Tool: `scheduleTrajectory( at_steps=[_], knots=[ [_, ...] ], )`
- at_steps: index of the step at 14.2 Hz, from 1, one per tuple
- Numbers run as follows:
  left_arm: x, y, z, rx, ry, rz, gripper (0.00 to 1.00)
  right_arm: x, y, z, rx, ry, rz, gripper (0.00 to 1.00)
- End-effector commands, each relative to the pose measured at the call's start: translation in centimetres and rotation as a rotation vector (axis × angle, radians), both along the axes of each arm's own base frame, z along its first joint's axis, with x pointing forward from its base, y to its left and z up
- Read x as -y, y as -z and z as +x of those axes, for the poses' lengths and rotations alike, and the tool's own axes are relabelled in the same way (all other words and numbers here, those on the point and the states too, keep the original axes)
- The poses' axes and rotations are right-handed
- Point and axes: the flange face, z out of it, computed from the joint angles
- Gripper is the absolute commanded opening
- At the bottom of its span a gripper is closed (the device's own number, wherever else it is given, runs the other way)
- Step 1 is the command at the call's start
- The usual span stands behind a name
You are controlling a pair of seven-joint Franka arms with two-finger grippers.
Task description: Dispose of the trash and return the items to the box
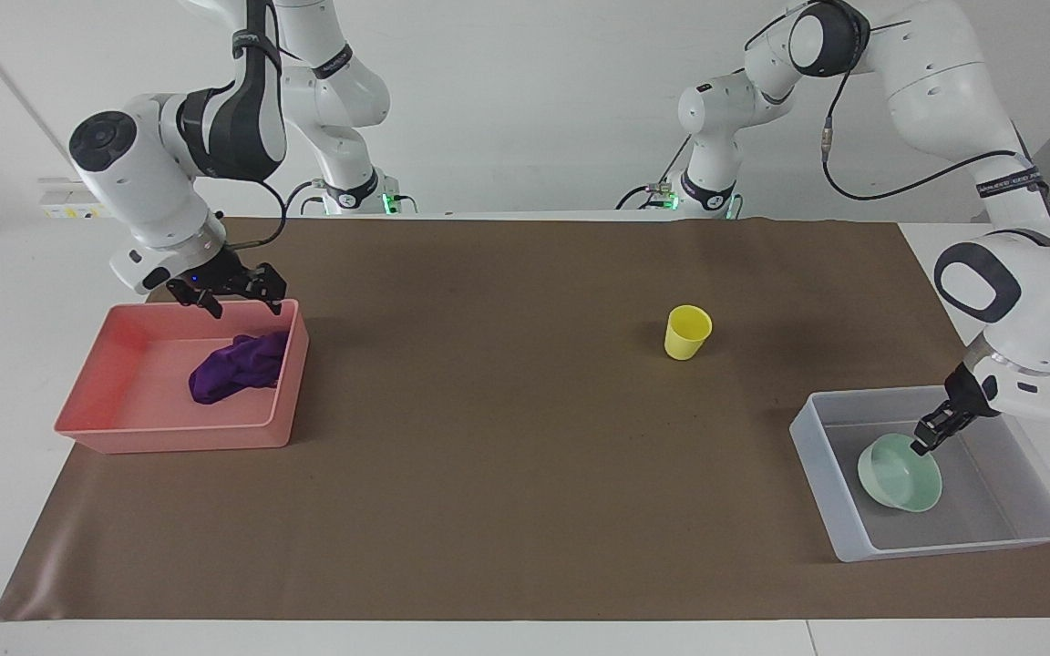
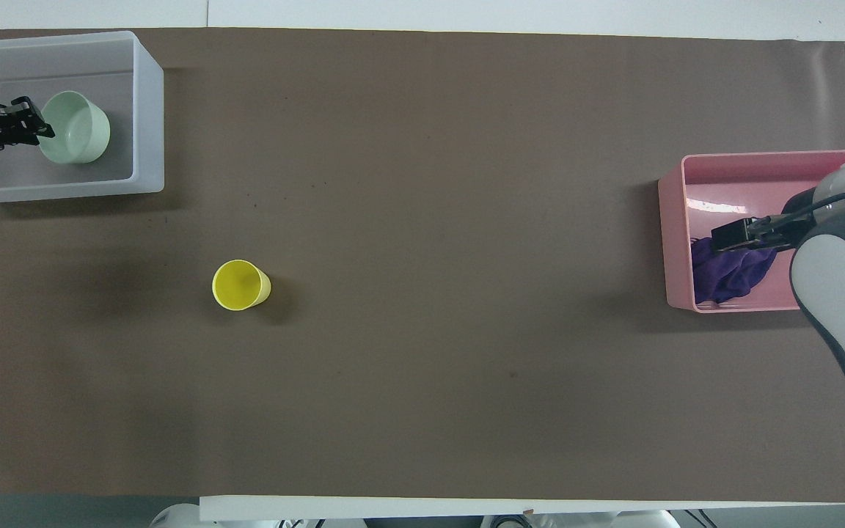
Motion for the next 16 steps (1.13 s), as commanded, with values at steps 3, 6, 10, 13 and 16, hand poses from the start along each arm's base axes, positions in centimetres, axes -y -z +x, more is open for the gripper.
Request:
scheduleTrajectory(
  at_steps=[3, 6, 10, 13, 16],
  knots=[
    [3.6, -10.4, -1.4, 0.01, 0.056, 0.008, 1.0, -1.0, -7.9, 0.1, -0.051, -0.01, 0.007, 0.98],
    [8.2, -13.6, -7.5, -0.177, 0.088, -0.007, 1.0, 0.5, -12.5, -1.0, -0.088, 0.004, 0.0, 0.98],
    [17.3, -10.0, -16.5, -0.3, 0.149, 0.019, 1.0, 1.3, -14.1, -2.3, -0.122, -0.056, 0.017, 0.99],
    [21.5, -5.5, -21.9, -0.239, 0.134, 0.033, 1.0, 1.3, -14.0, -2.3, -0.112, -0.138, 0.028, 0.99],
    [23.7, -2.0, -23.8, -0.229, 0.157, 0.04, 1.0, 1.2, -13.9, -2.3, -0.111, -0.14, 0.027, 0.99]
  ],
)
